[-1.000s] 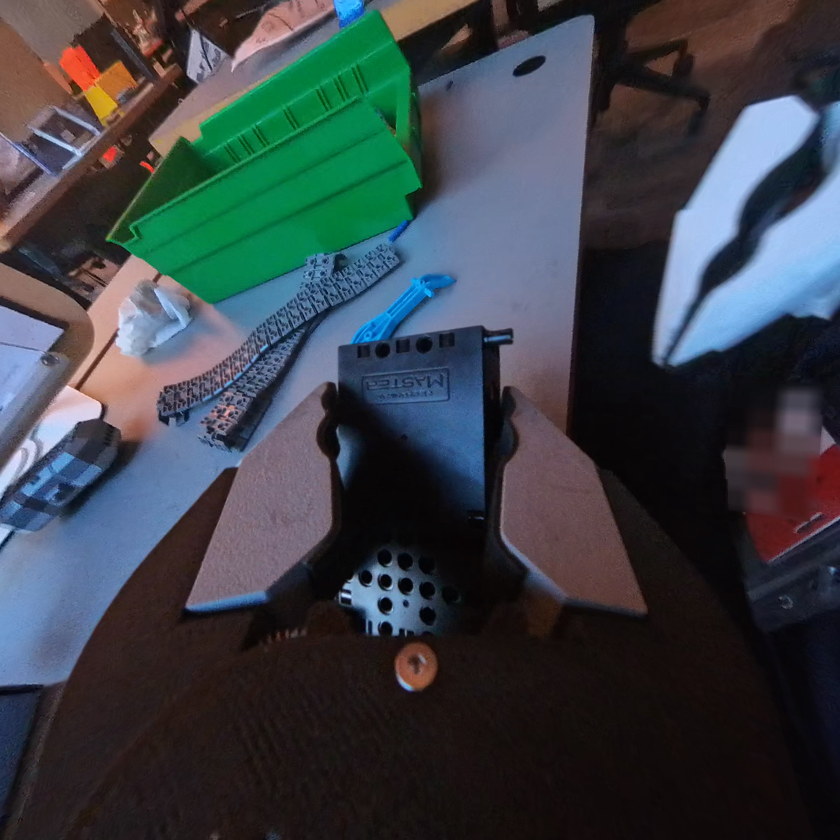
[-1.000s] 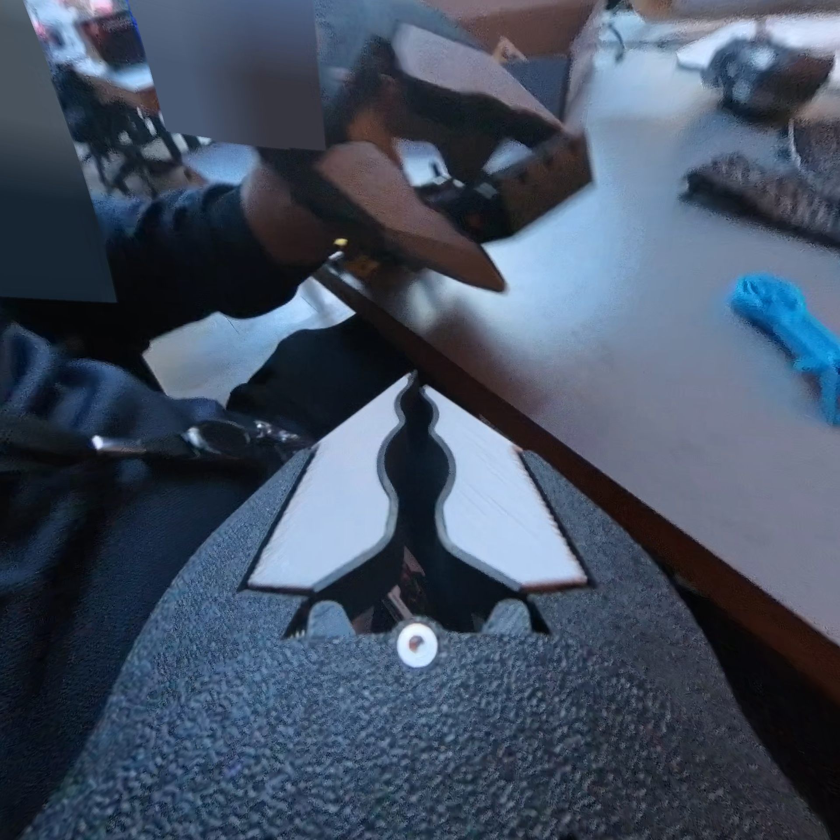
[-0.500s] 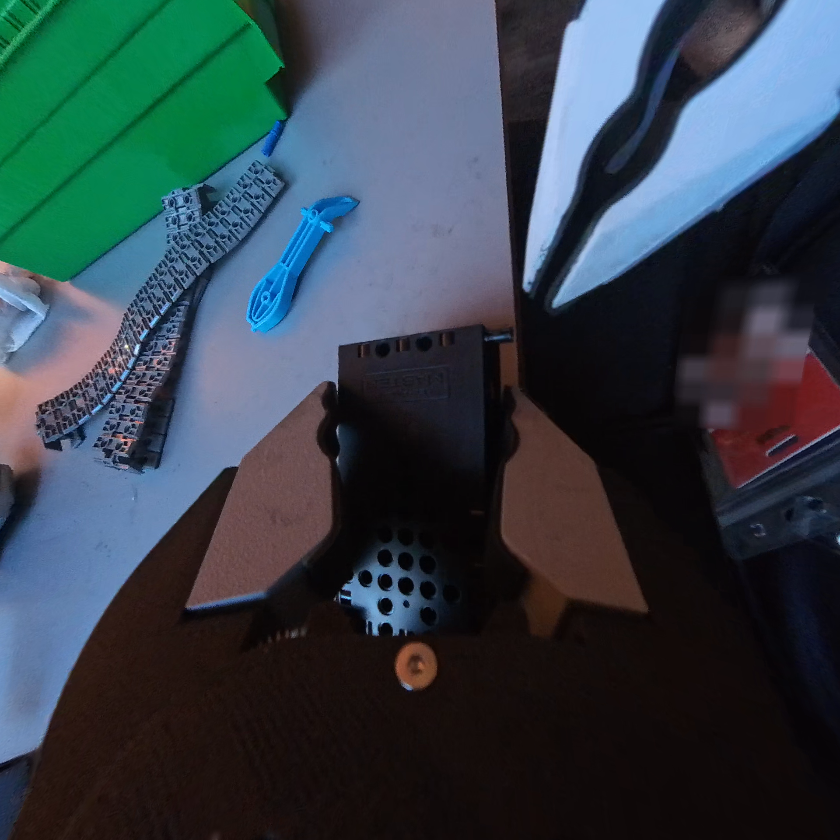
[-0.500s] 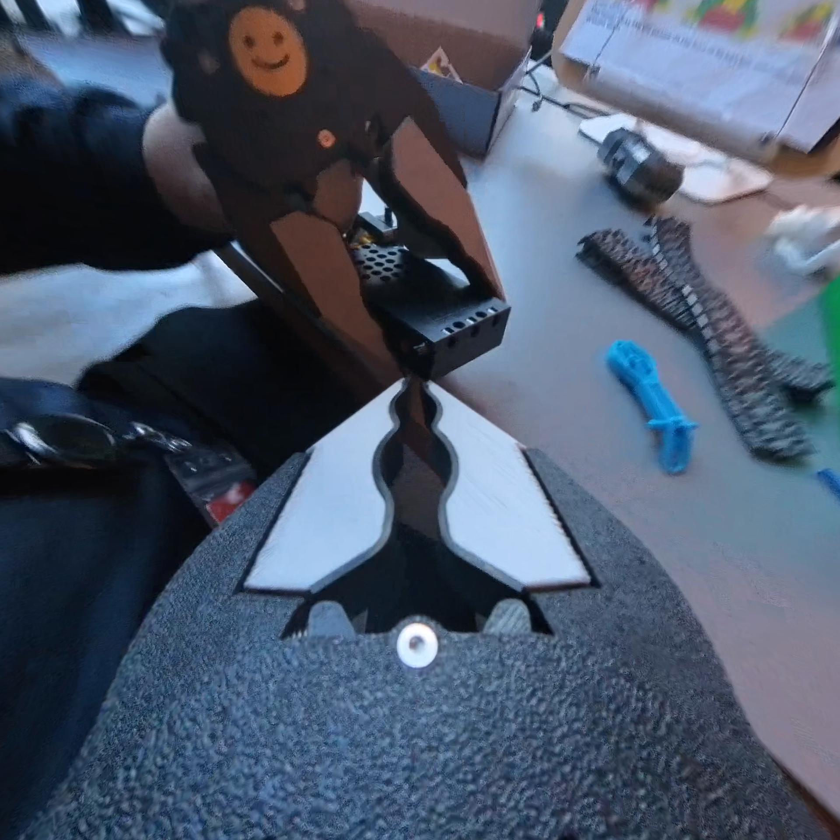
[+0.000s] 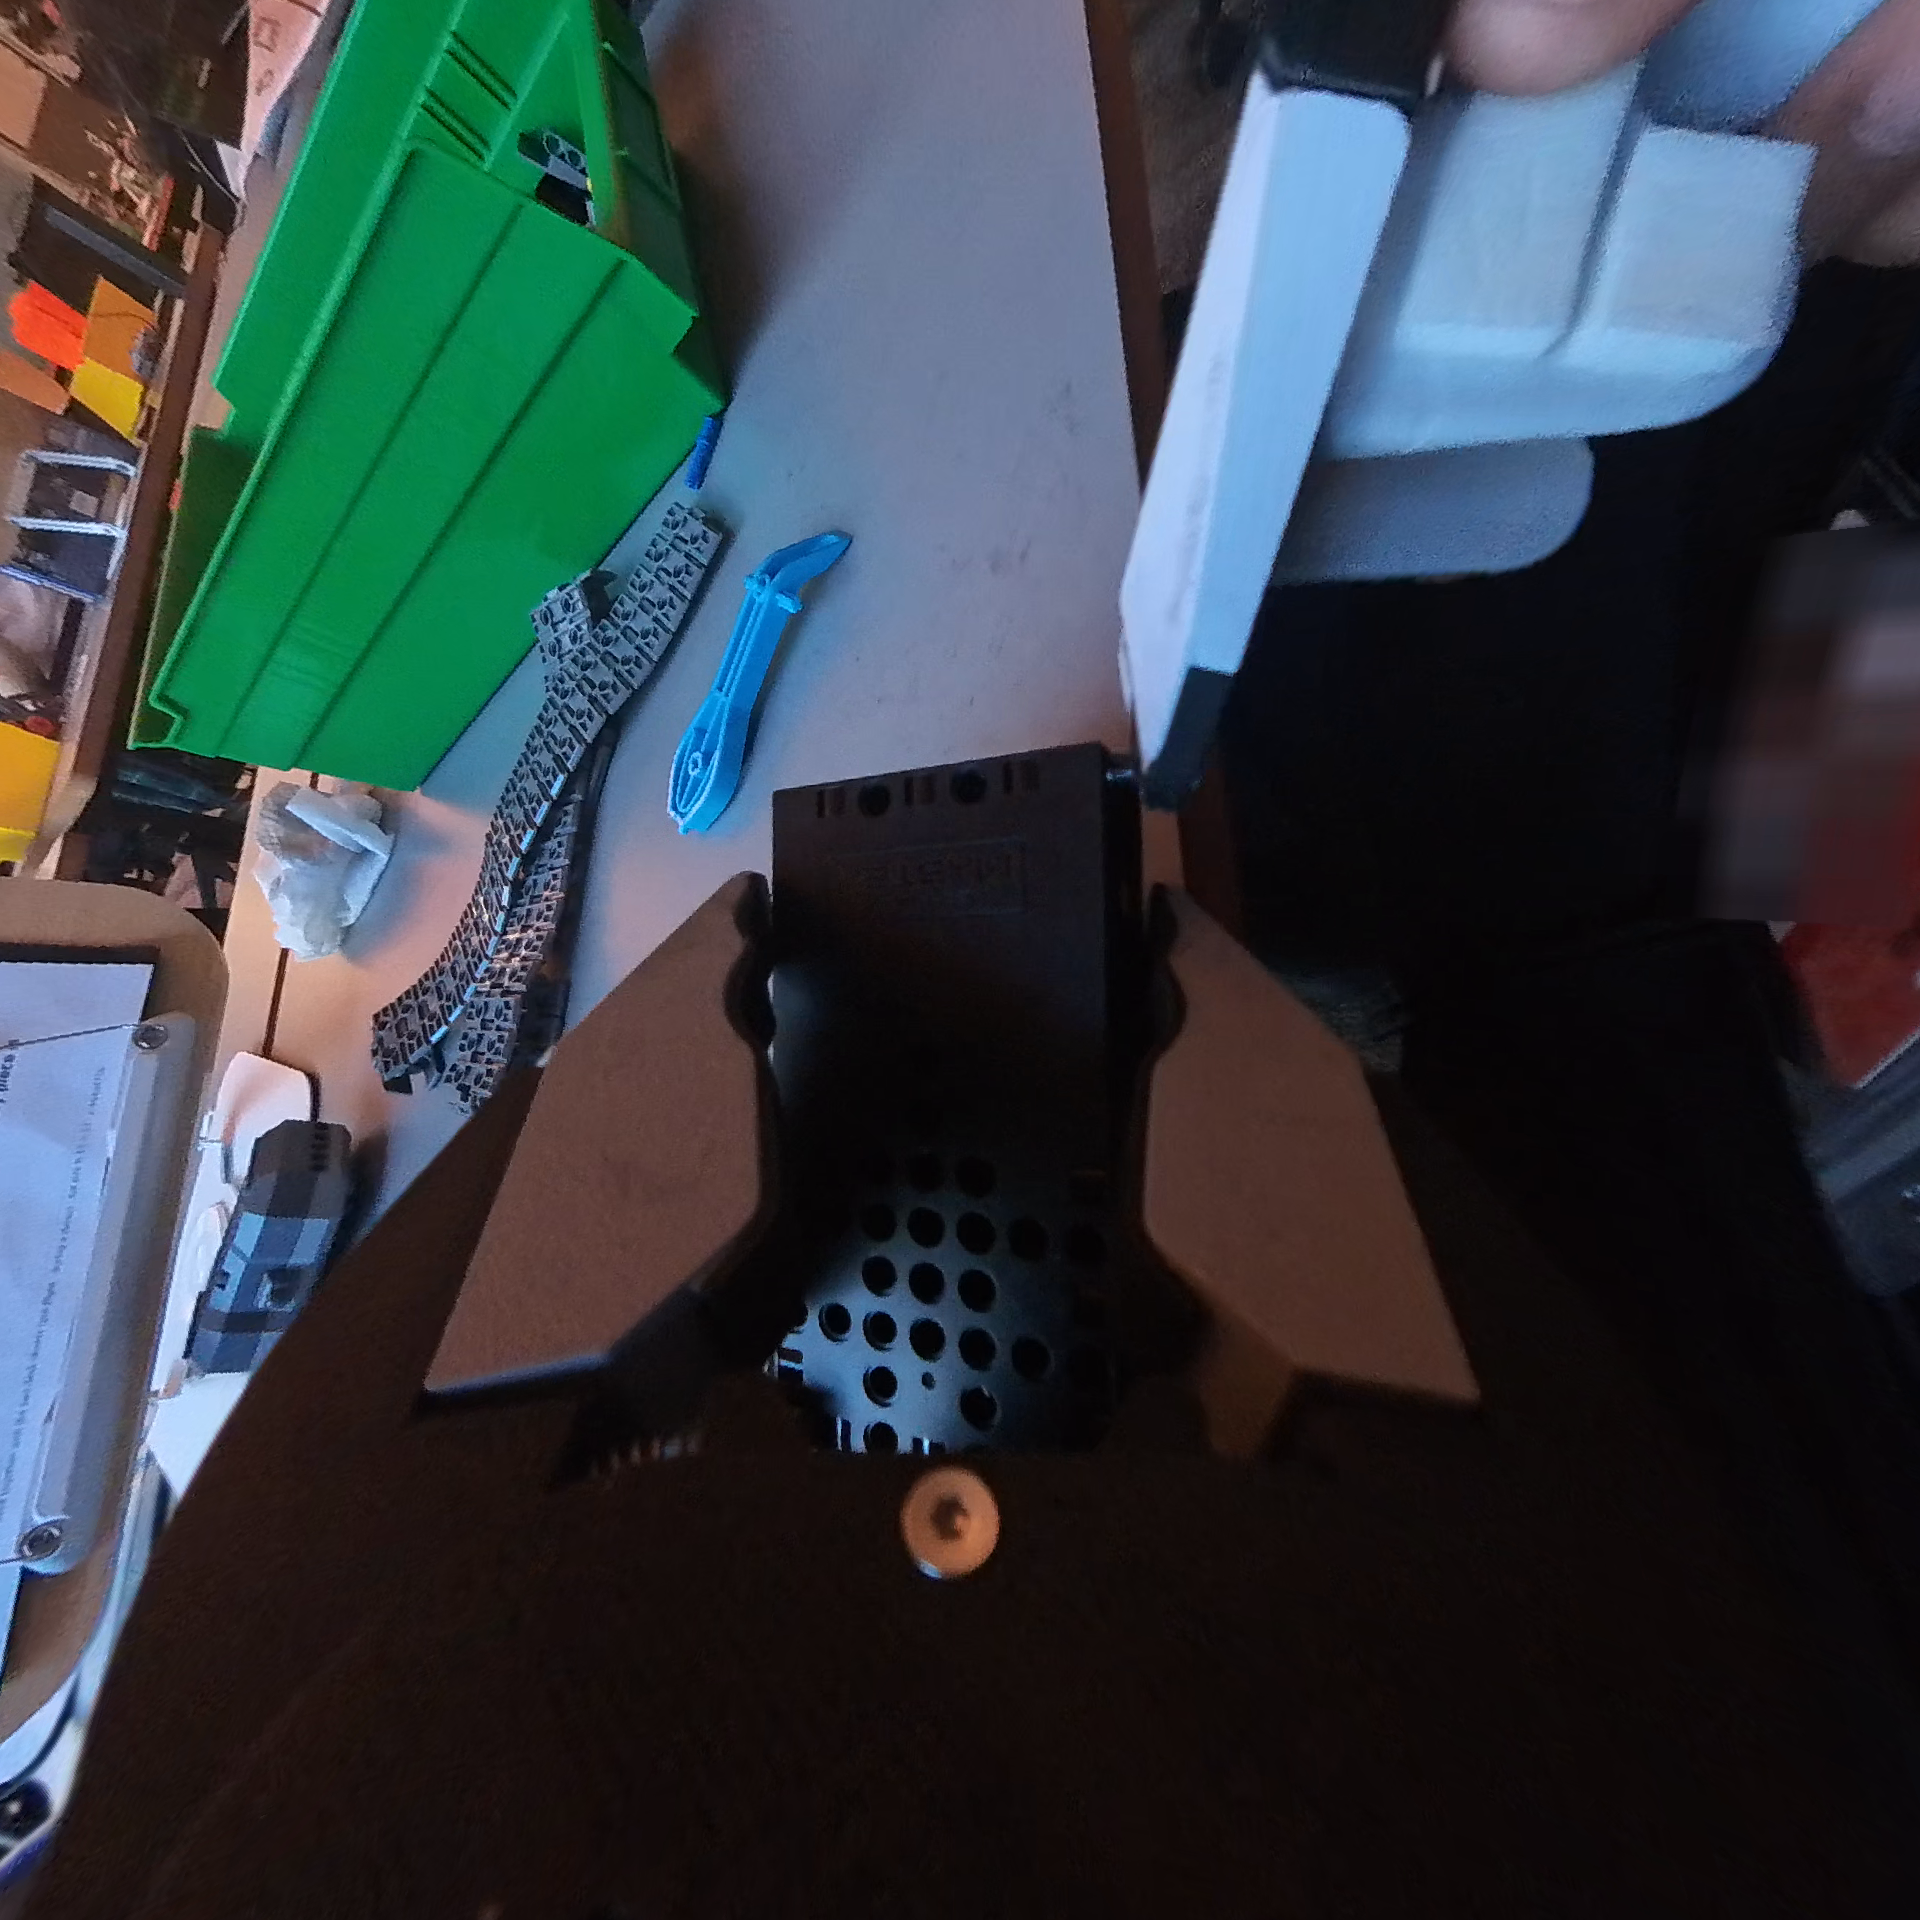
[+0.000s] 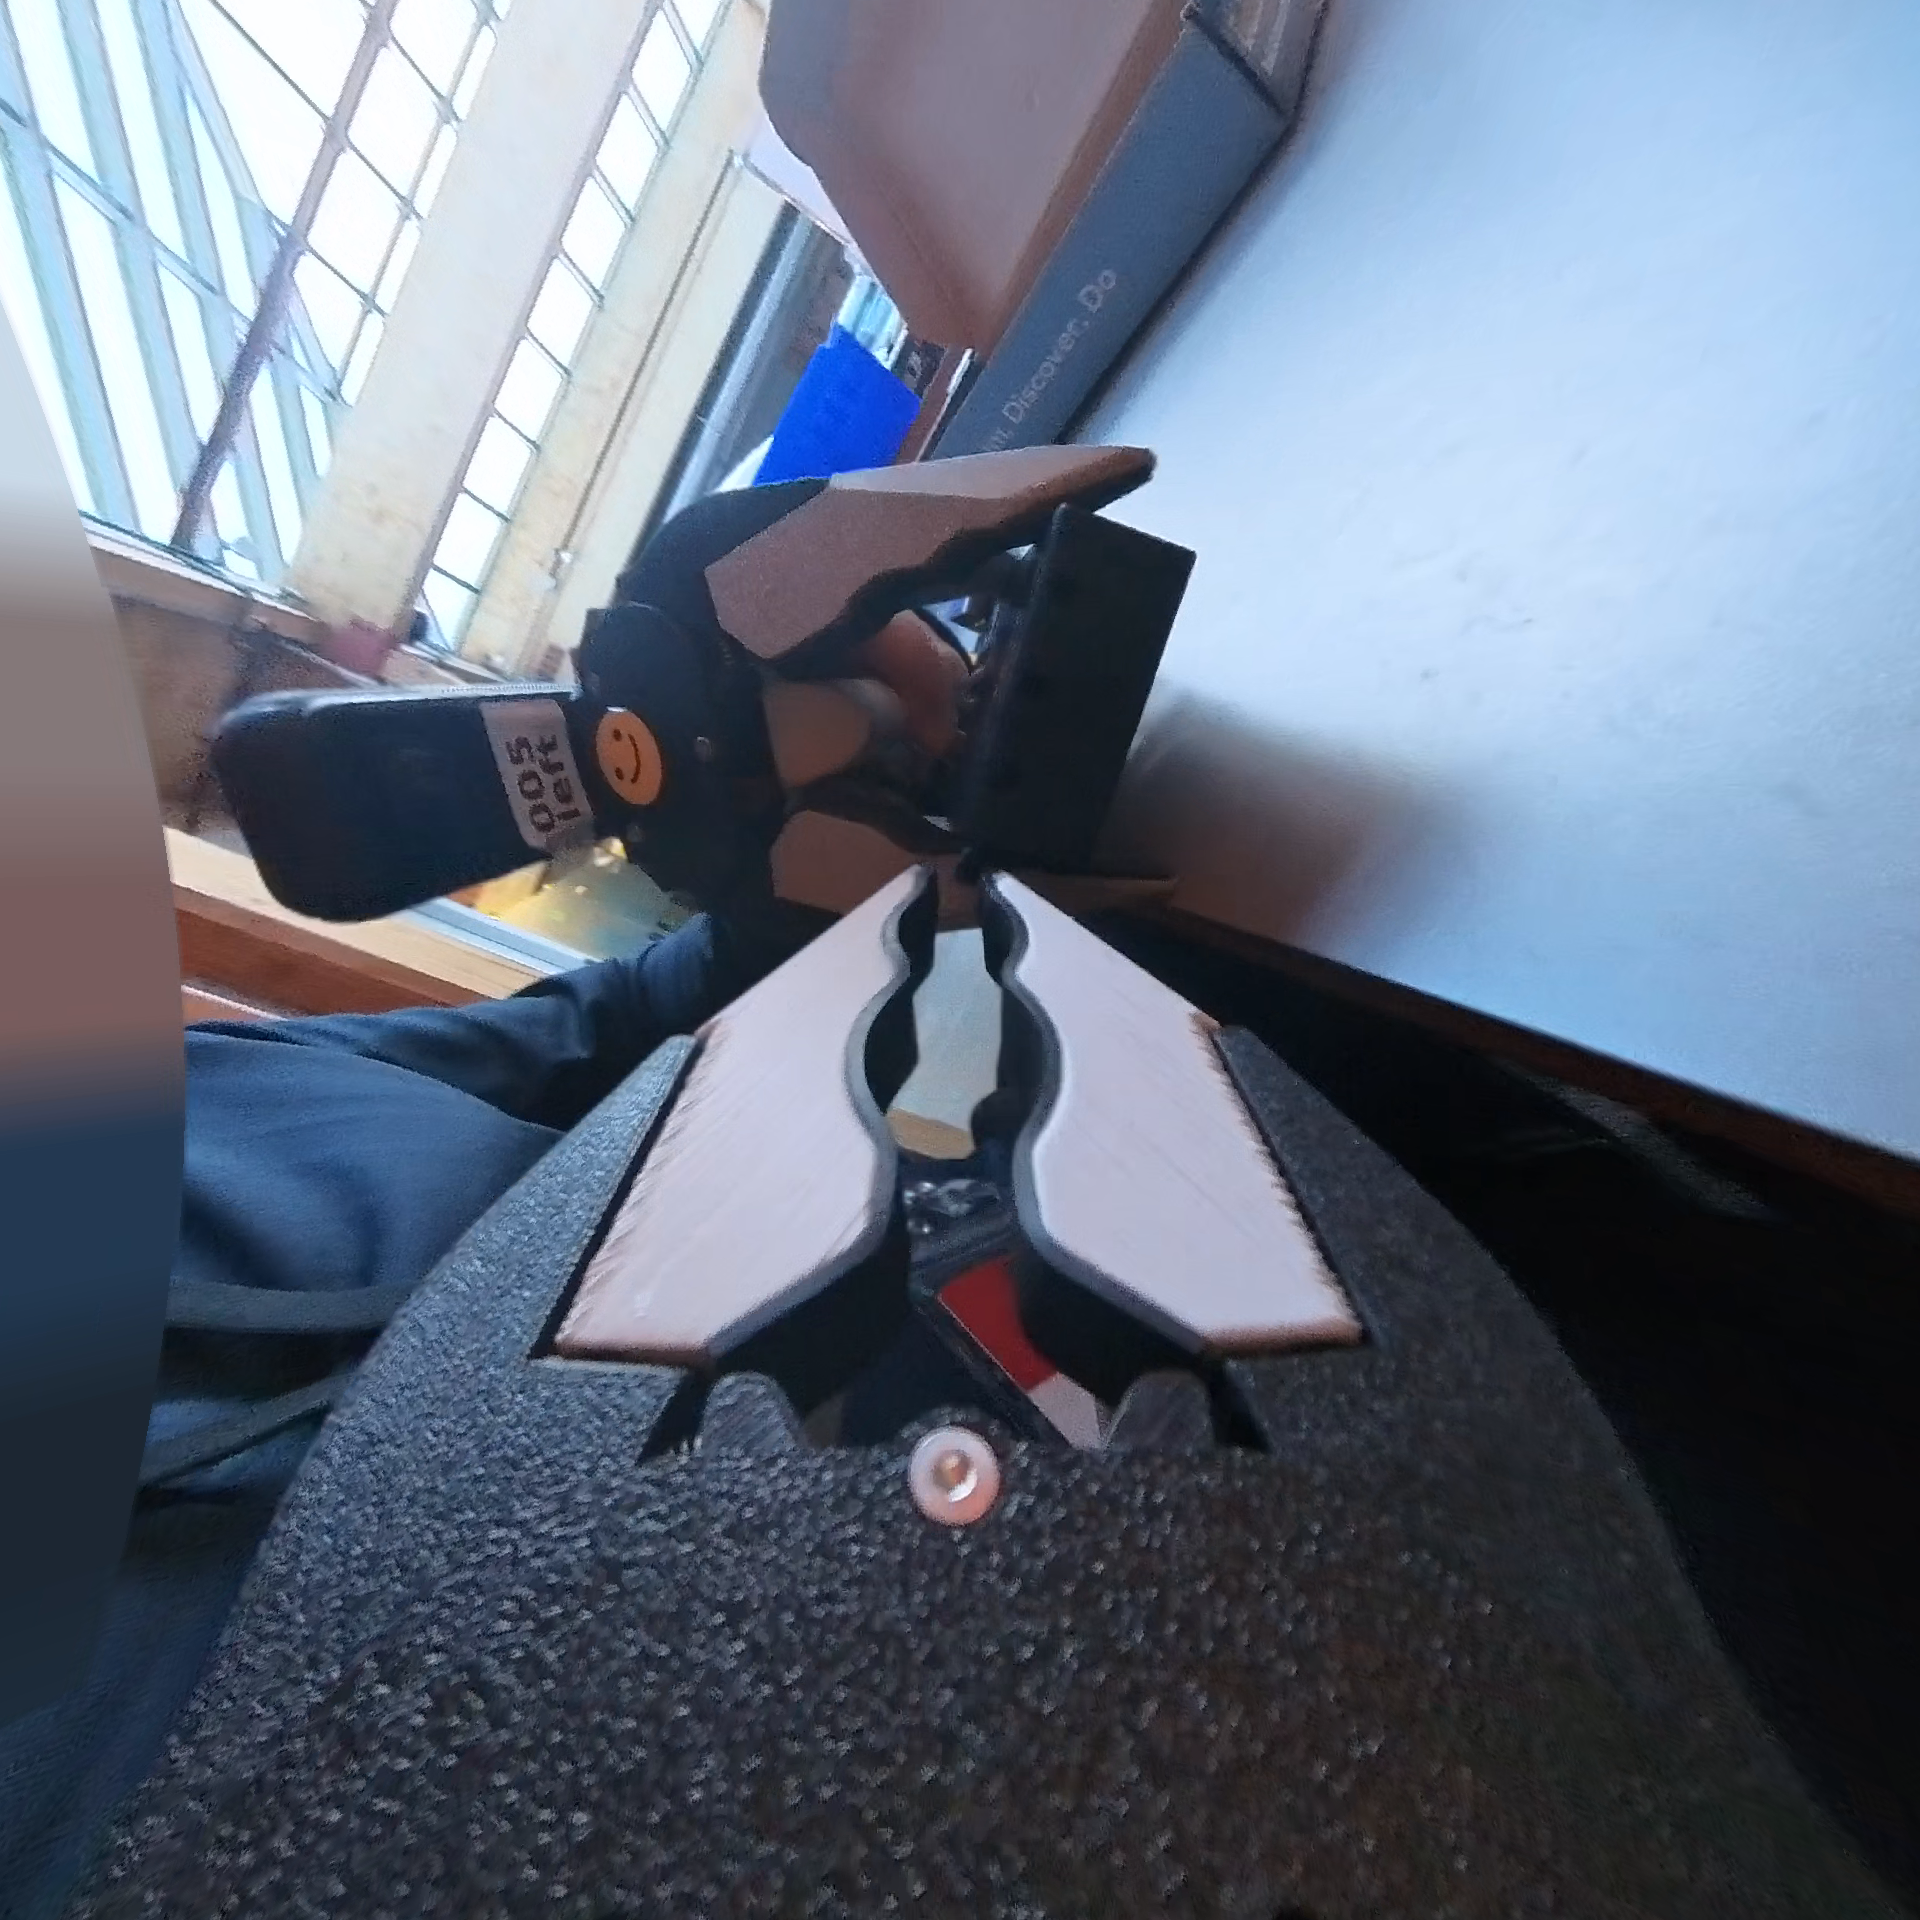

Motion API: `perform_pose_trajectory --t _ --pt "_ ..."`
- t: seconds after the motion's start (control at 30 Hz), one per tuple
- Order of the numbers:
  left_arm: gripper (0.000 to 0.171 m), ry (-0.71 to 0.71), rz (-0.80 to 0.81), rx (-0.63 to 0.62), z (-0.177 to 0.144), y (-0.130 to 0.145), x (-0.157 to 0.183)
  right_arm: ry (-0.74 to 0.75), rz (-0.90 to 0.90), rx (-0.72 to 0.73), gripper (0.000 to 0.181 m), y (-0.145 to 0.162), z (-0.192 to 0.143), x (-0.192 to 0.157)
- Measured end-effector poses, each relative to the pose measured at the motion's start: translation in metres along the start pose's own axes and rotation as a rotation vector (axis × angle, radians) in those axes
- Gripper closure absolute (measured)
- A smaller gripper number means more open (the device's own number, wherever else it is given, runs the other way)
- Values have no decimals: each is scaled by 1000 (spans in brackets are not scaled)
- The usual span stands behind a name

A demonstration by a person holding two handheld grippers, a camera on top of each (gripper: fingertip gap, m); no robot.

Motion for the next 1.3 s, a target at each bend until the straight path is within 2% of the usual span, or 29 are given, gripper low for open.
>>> perform_pose_trajectory --t 0.1,0.17,0.27,0.33,0.4,0.47,0.5,0.53,0.57,0.63,0.67,0.73,0.83,1.0,1.13,1.2,1.23,1.3 --pt "101 -28 19 -7 0 -1 0 -39 70 8 172 0 6 1" --pt "101 -43 23 -14 0 0 -1 -46 83 17 181 -1 6 4" --pt "102 -84 46 -44 0 1 -4 -28 43 -6 181 -4 7 6" --pt "101 -101 55 -28 -2 -1 -1 50 -106 -94 181 -3 6 5" --pt "102 -78 83 16 -4 -4 3 170 -350 -216 181 4 4 0" --pt "102 -23 28 28 -2 -6 3 273 -554 -299 181 7 1 -4" --pt "102 -50 -1 8 -1 -3 -3 285 -604 -327 181 9 0 -7" --pt "102 -136 11 -93 3 15 -18 291 -630 -368 181 16 0 -9" --pt "102 -160 -22 -111 3 28 -31 310 -650 -407 181 26 -2 -7" --pt "102 -9 -172 -44 -1 25 -26 349 -644 -418 181 33 -9 3" --pt "102 30 -164 -10 -2 18 -19 346 -615 -400 181 29 -11 8" --pt "101 29 -84 -22 4 10 -10 342 -619 -360 181 16 -10 10" --pt "101 123 -113 -1 6 7 -6 384 -829 -348 181 5 -4 0" --pt "101 259 -200 -47 7 18 -10 511 -1120 -386 181 -1 -1 1" --pt "101 421 -251 -58 2 20 -8 527 -1164 -351 169 -12 2 -1" --pt "101 502 -298 -57 0 21 -10 521 -1197 -344 155 -17 5 -2" --pt "101 544 -321 -59 0 21 -11 523 -1237 -352 146 -18 8 -3" --pt "101 629 -358 -71 -2 21 -11 540 -1365 -388 144 -20 13 -6"
Point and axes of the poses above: each gripper's, where its closed fingertips meet, z out along the fingers, y out of its underside, x = y × z across the jaws, the point moved 3 cm from there along -z, back along the fingers, and after that the axes turned 5 degrees about -y, right-handed, at the moved point
